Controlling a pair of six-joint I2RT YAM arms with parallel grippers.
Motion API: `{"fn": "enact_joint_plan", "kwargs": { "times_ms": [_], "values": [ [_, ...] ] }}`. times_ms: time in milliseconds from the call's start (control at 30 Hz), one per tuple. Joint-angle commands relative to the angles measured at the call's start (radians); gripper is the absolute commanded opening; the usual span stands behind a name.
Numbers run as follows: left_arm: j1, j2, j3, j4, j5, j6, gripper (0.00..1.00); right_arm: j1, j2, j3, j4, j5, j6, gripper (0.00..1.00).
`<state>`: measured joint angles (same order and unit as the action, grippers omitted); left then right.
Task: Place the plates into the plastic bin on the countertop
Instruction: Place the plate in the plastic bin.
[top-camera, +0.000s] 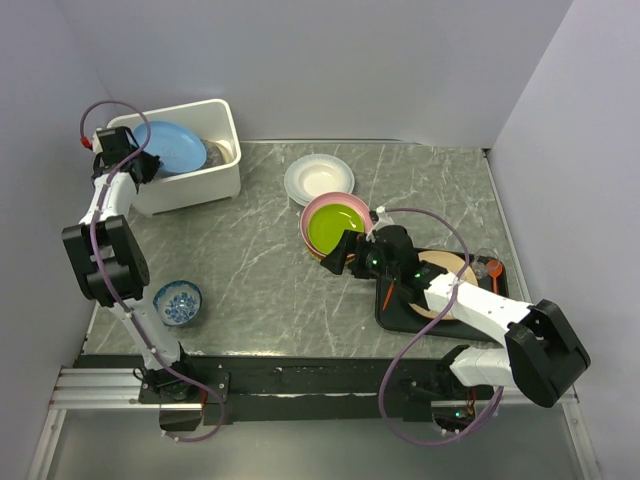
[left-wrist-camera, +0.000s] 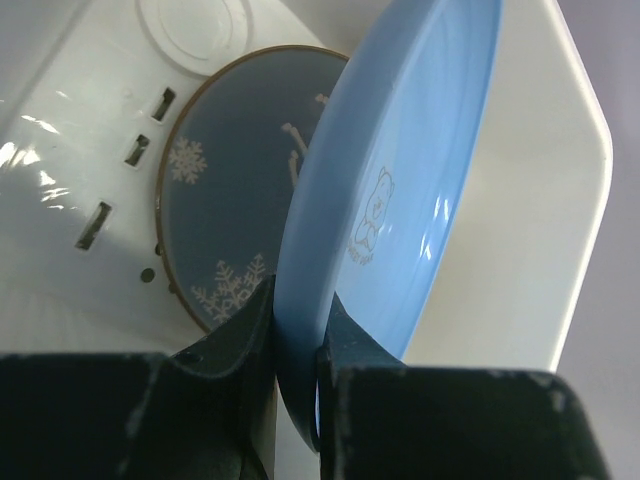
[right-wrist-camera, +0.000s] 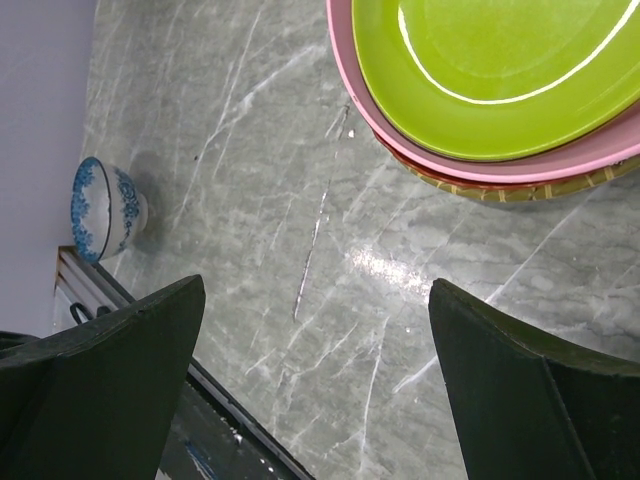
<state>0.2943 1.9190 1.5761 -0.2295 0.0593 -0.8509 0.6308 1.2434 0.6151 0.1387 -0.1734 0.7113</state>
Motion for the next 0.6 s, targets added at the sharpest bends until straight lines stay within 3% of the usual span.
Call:
{"fn": "enact_joint_plan", "kwargs": {
  "times_ms": [0,100,167,300,400,567],
  "values": [
    [0.006,0.021,0.07,0.047,0.051,0.016,0.01,0.004,-0.009,0.06,0.015,0.011,-0.019,1.0],
    [0.006,0.021,0.064,0.052,0.062,0.024,0.04,0.004,-0.001,0.061,0.016,0.008,-0.021,1.0],
    [0.006,0.023,0.062,0.053,0.059,0.029,0.12,0.006,0.004,0.069,0.01,0.006,-0.023,1.0],
    [0.005,0.023,0.059,0.061,0.07,0.03,0.35,0.006,0.005,0.075,0.013,0.005,-0.024,1.0],
    [0.006,0.026,0.059,0.065,0.077,0.029,0.62,0.004,0.004,0.072,0.015,0.006,-0.021,1.0],
    [0.006,0.005,0.038,0.078,0.063,0.023,0.83,0.004,-0.009,0.057,0.012,0.012,-0.019,1.0]
  ]
}}
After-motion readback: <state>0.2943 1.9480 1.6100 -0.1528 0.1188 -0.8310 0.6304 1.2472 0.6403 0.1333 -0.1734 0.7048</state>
